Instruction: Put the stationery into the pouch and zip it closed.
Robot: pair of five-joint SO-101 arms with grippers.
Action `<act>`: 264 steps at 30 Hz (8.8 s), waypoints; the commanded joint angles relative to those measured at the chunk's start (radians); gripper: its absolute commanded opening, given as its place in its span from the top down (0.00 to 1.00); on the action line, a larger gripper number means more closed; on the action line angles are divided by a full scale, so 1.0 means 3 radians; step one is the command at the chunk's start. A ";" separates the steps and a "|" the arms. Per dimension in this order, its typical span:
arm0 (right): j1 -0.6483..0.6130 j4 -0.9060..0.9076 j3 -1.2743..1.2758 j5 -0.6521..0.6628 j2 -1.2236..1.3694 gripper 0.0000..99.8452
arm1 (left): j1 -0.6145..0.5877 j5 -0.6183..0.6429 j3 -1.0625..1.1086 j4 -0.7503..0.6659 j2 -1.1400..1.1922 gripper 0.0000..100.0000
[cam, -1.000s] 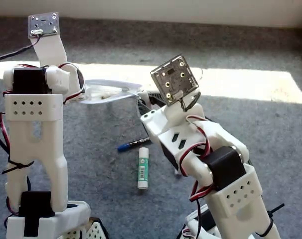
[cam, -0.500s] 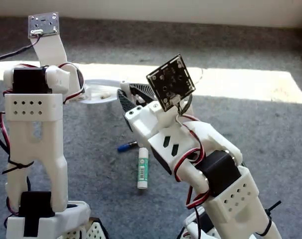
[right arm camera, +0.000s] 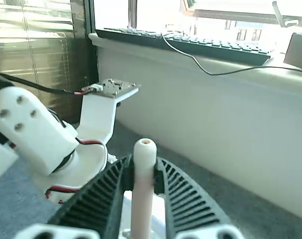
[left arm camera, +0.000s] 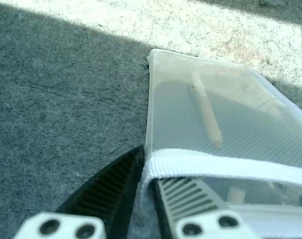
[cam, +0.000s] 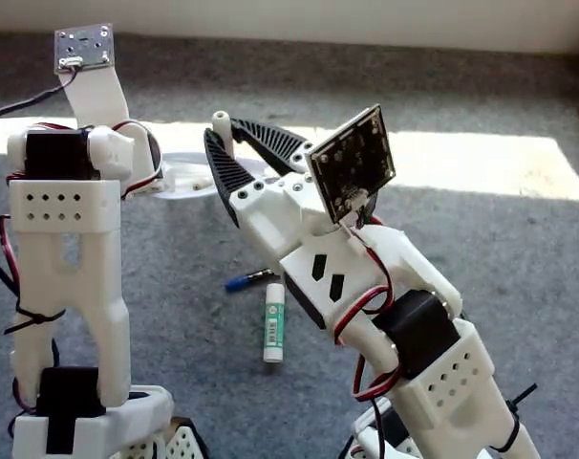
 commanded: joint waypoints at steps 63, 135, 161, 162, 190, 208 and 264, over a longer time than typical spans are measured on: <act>-0.0325 -0.1440 0.1378 0.0803 -0.0079 0.89 | 0.0043 -0.0020 -0.0003 0.0000 -0.0003 0.99; 0.1015 0.1332 0.2028 -0.0148 -0.0038 0.88 | -0.0095 -0.0026 0.0003 -0.0005 0.0018 0.99; 0.0928 0.1005 0.1726 -0.0476 0.1440 0.87 | -0.0090 -0.0026 0.0090 -0.0026 0.0013 0.99; 0.0928 0.1005 0.1726 -0.0476 0.1470 0.85 | -0.0090 -0.0026 0.0090 -0.0026 0.0013 0.99; 0.0923 0.1025 0.1220 -0.0450 0.2355 0.81 | -0.0100 -0.0026 0.0090 -0.0026 0.0013 0.99; 0.0908 0.1025 0.1220 -0.0445 0.2355 0.88 | -0.0084 -0.0031 0.0141 -0.0026 0.0003 0.99; 0.0903 0.1900 0.0882 -0.0240 0.0509 0.96 | -0.0079 -0.0026 0.0120 -0.0036 -0.0008 0.99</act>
